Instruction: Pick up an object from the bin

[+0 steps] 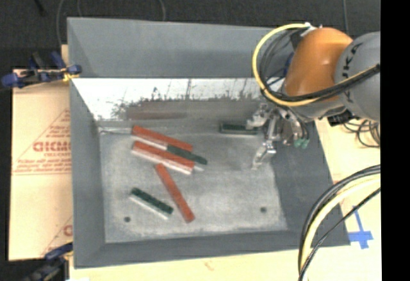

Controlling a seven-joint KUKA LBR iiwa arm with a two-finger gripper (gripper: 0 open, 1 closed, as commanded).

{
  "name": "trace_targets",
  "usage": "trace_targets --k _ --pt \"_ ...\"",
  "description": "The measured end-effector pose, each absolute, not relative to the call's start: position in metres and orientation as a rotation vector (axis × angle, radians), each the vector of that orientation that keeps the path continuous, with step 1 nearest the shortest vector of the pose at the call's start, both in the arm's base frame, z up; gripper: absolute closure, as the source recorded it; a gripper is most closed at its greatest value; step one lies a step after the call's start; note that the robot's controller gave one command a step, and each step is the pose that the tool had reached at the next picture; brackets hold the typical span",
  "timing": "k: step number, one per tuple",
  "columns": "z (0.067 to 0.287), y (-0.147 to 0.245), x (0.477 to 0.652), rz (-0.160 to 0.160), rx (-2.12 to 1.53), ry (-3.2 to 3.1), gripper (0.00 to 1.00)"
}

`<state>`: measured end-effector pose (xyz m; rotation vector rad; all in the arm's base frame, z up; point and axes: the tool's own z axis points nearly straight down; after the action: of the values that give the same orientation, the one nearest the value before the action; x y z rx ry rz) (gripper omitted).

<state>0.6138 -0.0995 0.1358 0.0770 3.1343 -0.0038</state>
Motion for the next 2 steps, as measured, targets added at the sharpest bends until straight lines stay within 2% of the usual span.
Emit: trace_targets --k 1,2 --pt "0.104 -0.07 0.637 0.005 0.106 3.131 0.0" --pt "0.095 -0.041 0.641 -0.011 -0.036 3.124 0.0"
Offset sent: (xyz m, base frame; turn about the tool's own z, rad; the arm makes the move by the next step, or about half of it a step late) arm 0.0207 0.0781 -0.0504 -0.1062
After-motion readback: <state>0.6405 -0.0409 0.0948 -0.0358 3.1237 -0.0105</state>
